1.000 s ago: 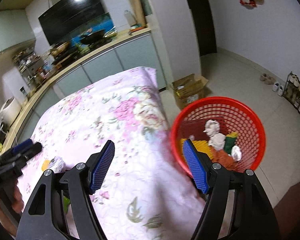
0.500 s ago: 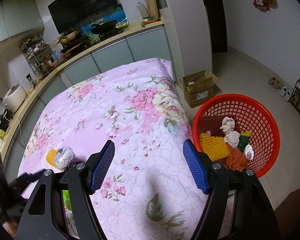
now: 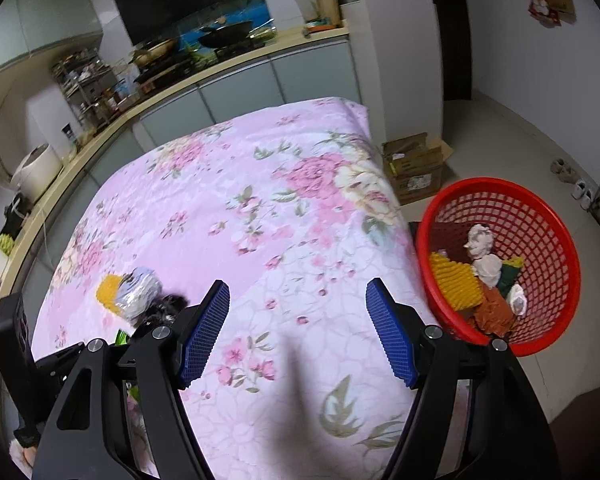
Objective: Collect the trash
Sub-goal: 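Grasp the green snack packet with the left gripper while the right gripper grasps the black plastic bag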
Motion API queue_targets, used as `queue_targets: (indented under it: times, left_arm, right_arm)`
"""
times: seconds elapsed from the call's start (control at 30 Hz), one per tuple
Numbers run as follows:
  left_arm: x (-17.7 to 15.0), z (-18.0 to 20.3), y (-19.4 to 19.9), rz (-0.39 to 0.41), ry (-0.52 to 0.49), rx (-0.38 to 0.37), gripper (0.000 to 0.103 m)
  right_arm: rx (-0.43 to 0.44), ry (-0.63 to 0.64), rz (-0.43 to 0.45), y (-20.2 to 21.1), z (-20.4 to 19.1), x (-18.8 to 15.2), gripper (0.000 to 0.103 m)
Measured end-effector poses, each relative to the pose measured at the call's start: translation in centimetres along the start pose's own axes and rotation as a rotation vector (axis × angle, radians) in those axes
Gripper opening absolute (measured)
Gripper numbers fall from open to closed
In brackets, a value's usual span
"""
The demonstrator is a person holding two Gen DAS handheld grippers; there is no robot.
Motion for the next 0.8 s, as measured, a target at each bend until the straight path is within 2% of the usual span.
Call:
queue_targets:
  times: [0.43, 0.57, 0.8]
  left_arm:
    - [-1.4, -2.5, 2.8, 0.034, 0.042, 0.03, 0.033]
    - [-1.5, -3.7, 3.8, 0.05, 0.067, 0.048, 0.033]
    - [-1.6, -5.4, 4.3, 0.06, 0.109, 0.057, 0.033]
  right_arm:
    - [0.144, 0.276, -0.09, -3.5, -9.4, -2.1, 0.068]
    - [0.145, 0.333, -0.117, -5.4, -11.4, -2.6, 0.068]
    - [0.106, 0.348, -0.157, -7.7, -11.6, -3.0, 0.068]
Point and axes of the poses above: each gripper's, at about its wrist camera, not at the fingertips, and y roughly against the way its jaws point, z to its right, x to its top, the point moved 8 cm from there along -y, roughly the way its jaws point, and after that the axes turned 10 degrees about -z, right-handed, at the moved point
